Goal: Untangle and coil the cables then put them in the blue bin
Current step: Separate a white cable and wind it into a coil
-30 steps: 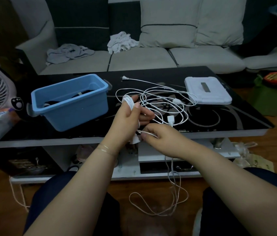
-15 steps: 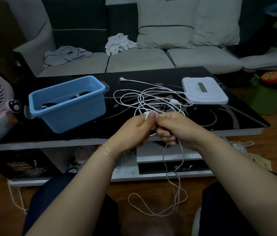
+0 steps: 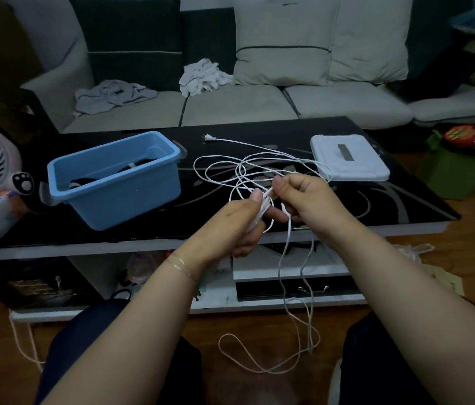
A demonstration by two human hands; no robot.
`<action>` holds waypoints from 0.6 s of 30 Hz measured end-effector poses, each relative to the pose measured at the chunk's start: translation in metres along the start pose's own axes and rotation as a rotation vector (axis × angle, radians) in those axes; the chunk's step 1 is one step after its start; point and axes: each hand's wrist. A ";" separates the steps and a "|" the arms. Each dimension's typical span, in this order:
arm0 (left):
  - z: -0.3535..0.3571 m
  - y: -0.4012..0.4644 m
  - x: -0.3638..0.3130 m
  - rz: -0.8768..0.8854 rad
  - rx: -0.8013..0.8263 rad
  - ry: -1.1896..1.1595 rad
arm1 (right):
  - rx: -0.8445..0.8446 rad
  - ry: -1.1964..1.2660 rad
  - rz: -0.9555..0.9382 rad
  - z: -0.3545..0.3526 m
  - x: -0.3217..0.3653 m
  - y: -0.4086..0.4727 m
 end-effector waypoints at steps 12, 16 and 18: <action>-0.011 0.002 -0.005 0.124 -0.151 -0.468 | 0.181 -0.153 0.027 0.038 -0.020 -0.004; -0.018 0.005 -0.006 0.140 -0.306 -0.482 | 0.277 -0.474 0.008 0.048 -0.021 -0.015; -0.019 0.005 -0.005 0.132 -0.350 -0.476 | 0.301 -0.584 -0.001 0.049 -0.020 -0.018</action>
Point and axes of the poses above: each hand's wrist, its own y-axis towards the middle knuckle, its own z-axis out of the palm, x = y × z, and after that the axes turned 7 degrees about z, right-handed
